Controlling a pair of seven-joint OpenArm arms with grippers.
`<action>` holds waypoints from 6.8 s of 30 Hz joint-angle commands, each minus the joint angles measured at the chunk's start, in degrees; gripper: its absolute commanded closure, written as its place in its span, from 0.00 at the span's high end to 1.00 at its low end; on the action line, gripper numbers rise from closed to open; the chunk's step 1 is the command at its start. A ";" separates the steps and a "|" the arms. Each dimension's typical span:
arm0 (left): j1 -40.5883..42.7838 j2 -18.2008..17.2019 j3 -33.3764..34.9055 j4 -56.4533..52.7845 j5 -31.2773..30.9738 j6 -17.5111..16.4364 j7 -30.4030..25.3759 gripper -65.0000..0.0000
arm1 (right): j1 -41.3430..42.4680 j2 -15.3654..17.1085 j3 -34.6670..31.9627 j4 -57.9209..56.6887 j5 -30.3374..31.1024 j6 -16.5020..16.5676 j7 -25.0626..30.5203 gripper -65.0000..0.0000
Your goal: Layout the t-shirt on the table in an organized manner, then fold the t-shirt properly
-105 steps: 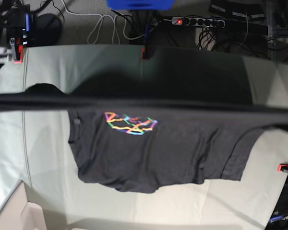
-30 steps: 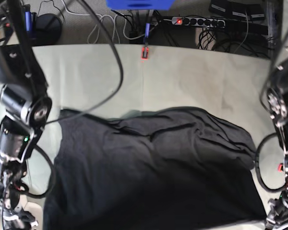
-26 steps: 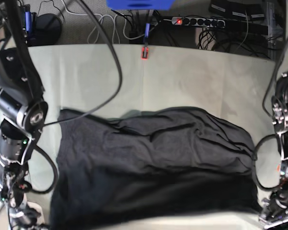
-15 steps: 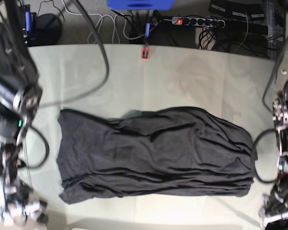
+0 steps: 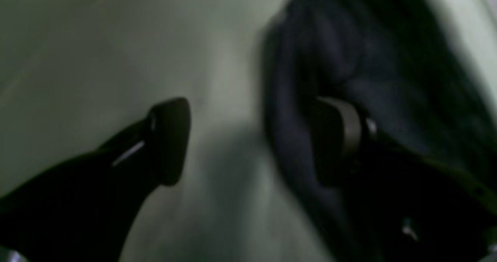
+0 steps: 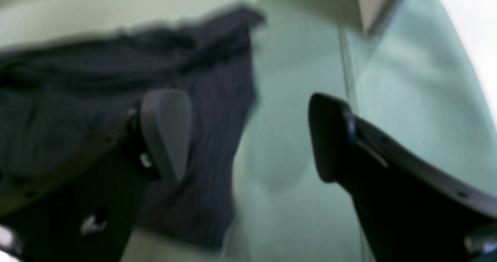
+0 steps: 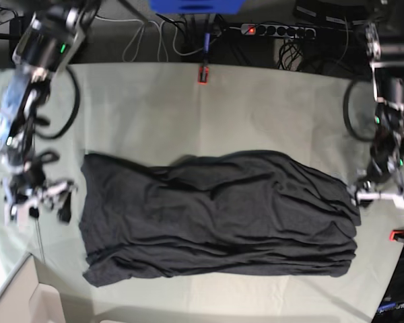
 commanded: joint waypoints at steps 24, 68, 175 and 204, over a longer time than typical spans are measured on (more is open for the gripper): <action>-8.14 8.47 -0.43 -12.58 15.77 -9.94 -4.95 0.19 | -17.06 -4.67 -0.49 5.24 0.92 0.62 2.28 0.75; 33.44 -1.99 -22.76 35.33 -5.15 -9.94 4.37 0.00 | -18.90 -0.98 -5.85 1.19 1.10 9.80 8.44 0.00; 25.18 16.30 -47.82 54.15 7.51 -10.64 35.32 0.00 | -33.93 -6.25 2.85 30.03 8.92 9.80 -11.43 0.00; 16.82 15.77 -47.38 50.89 8.13 -10.64 34.97 0.00 | -3.34 -0.45 -17.55 -4.34 11.65 9.80 -11.96 0.07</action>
